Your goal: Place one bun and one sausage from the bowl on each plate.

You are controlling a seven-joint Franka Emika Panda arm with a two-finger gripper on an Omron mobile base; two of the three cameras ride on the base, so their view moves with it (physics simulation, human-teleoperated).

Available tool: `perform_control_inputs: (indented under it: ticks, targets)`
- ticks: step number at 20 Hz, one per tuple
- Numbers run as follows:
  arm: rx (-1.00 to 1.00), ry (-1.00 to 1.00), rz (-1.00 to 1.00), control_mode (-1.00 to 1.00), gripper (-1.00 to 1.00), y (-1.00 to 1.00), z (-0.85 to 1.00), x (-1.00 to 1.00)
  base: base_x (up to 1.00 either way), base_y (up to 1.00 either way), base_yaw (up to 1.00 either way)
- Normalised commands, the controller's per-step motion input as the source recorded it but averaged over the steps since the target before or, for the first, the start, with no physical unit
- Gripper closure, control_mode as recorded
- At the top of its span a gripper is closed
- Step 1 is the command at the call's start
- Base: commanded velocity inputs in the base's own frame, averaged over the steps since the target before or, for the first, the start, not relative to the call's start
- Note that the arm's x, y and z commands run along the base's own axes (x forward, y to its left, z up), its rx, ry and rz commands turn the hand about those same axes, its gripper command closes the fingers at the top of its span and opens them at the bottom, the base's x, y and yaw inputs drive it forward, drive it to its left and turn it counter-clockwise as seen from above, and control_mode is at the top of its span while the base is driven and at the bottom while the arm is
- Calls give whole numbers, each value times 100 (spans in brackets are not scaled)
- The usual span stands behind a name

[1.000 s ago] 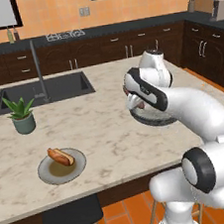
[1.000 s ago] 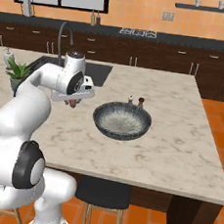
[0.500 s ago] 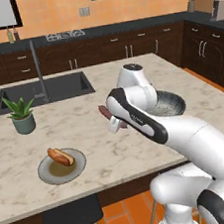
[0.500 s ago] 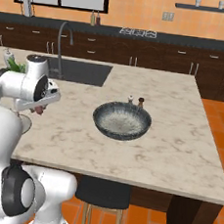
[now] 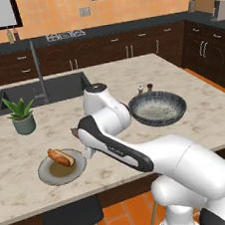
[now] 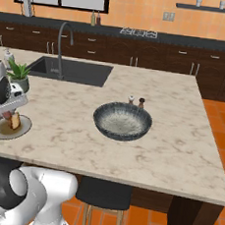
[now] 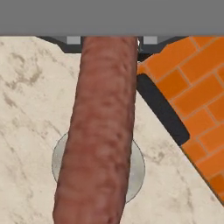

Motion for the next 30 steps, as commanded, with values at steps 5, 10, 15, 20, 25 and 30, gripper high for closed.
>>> perform_control_inputs:
  ticks: [5,10,15,20,25,30]
  targets:
    - [-11,2,0,-100,100,100,-51,-15,0,0,0]
    - [-1,12,4,-100,100,76,-55,27,0,0,0]
    - [-3,3,-1,-100,100,45,-30,51,0,0,0]
    - [-16,1,-8,-100,100,4,-45,52,0,0,0]
    - [-11,1,-7,-100,100,37,-22,43,0,0,0]
    - [-2,0,-6,-100,100,28,-10,22,0,0,0]
